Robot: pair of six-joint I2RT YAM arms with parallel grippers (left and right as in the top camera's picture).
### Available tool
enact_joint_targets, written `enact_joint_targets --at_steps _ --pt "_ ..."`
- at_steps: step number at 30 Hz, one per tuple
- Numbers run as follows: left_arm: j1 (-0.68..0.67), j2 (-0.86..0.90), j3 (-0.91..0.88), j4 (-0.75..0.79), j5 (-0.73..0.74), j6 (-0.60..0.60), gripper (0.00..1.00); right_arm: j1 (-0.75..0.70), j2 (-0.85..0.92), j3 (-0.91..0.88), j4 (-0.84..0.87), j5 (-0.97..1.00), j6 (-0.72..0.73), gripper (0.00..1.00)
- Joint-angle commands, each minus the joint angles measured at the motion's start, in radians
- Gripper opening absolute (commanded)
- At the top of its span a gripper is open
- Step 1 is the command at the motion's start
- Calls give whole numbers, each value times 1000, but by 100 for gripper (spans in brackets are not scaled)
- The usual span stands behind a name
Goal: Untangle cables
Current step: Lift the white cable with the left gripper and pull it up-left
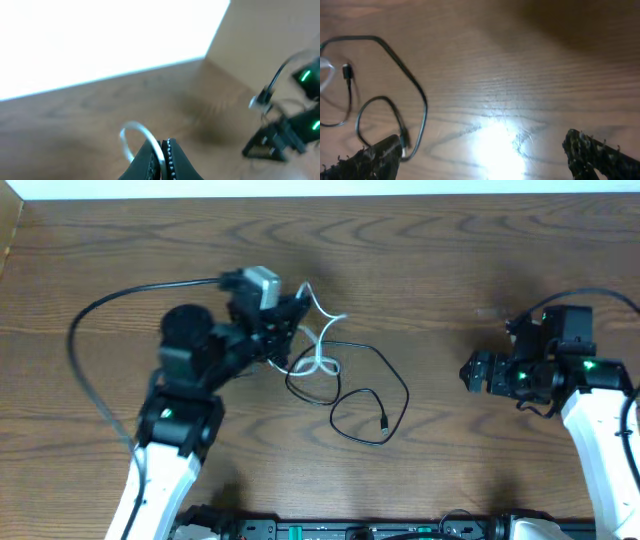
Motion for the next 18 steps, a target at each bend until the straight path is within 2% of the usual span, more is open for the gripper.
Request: enact_joint_targets --at_steps 1,6,18 --pt "43 -73 18 2 -23 -60 8 14 5 -75 56 -35 36 99" --pt "91 -155 18 1 -77 -65 8 57 5 -143 160 -109 36 99" --pt "149 -225 81 26 -109 -132 8 216 5 -148 283 -131 36 99"
